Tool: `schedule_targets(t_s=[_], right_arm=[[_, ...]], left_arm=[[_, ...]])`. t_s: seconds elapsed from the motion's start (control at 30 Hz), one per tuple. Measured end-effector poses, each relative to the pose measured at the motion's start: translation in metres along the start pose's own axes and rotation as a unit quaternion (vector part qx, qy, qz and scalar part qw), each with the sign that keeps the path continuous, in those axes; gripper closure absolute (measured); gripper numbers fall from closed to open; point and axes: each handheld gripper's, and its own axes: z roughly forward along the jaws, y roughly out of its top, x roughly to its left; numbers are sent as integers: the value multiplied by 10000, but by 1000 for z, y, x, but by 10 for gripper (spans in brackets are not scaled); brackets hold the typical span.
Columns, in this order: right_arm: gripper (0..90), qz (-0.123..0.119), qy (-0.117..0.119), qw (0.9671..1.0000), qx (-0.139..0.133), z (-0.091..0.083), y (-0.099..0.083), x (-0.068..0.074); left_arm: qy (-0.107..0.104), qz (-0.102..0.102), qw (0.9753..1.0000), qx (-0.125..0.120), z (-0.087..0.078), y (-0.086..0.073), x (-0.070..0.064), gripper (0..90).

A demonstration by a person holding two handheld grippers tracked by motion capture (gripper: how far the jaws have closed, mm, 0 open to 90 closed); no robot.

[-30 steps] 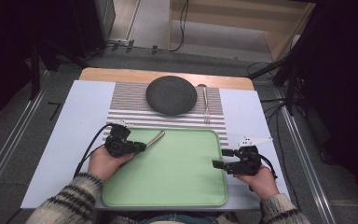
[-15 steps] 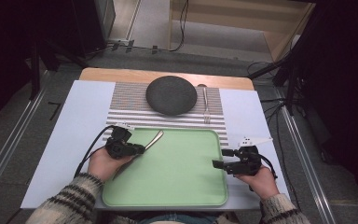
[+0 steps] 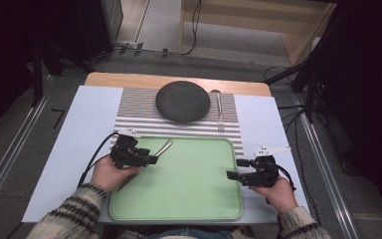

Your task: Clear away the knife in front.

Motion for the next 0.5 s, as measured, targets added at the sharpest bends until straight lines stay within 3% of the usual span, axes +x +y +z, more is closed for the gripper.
schedule_targets(t_s=[0.13,0.5], right_arm=[[223,-10,-11,10000,0,-1,0,0],[223,25,-68,10000,6,-3,-3,0]], left_arm=[[-22,244,9995,-183,0,3,-5,389],[-124,527,9984,-169,10,12,-16,364]])
